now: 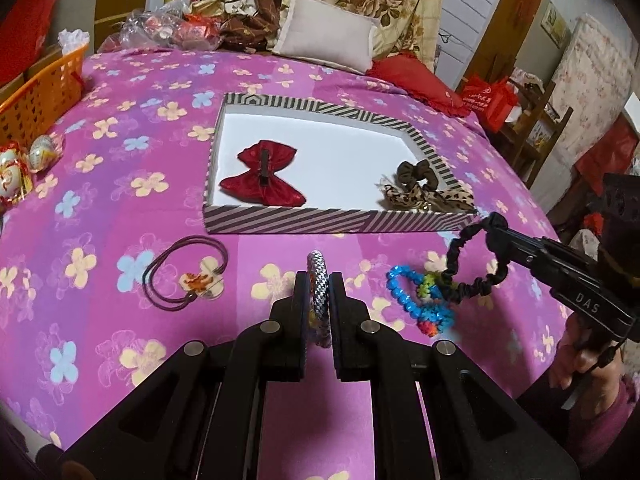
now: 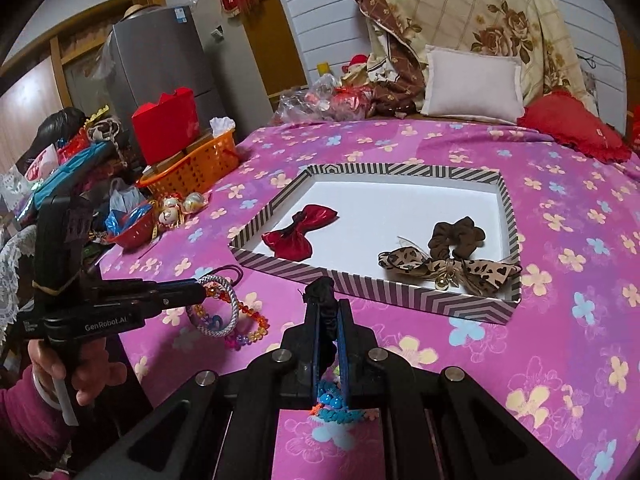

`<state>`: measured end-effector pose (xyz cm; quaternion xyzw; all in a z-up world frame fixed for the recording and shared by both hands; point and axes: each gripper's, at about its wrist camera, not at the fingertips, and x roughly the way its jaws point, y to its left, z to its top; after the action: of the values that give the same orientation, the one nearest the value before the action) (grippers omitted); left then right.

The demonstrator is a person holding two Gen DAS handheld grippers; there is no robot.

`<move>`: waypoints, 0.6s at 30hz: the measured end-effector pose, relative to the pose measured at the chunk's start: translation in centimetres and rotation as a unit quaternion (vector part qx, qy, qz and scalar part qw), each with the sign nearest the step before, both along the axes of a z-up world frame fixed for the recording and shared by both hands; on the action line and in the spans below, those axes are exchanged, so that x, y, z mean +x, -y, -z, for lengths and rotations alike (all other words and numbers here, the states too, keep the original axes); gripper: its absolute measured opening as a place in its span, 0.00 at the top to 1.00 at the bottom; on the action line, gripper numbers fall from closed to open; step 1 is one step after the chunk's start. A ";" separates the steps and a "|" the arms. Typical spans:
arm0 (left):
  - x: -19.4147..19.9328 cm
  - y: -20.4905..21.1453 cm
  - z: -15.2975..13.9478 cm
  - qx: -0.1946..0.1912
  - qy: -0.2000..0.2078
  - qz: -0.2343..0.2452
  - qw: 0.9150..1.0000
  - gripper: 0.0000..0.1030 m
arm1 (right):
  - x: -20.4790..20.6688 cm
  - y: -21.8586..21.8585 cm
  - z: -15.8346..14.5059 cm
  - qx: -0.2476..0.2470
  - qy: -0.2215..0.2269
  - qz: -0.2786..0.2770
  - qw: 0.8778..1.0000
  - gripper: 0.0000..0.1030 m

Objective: Organize jewelry
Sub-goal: 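Lift the grey bracelet with the left tool while the right lifts the black scrunchie and blue beads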

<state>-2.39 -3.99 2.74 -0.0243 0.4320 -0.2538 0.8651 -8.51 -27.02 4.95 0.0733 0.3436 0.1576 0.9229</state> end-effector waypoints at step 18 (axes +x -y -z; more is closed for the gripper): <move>0.4 -2.8 1.6 -0.010 -0.039 -0.034 0.999 0.92 | -0.1 -0.5 0.7 0.005 -0.009 -0.007 1.000 0.93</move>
<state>-1.98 -1.18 1.12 -0.0572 0.4619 -0.2269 0.8555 -8.65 -26.49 4.23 0.0770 0.3513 0.1652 0.9183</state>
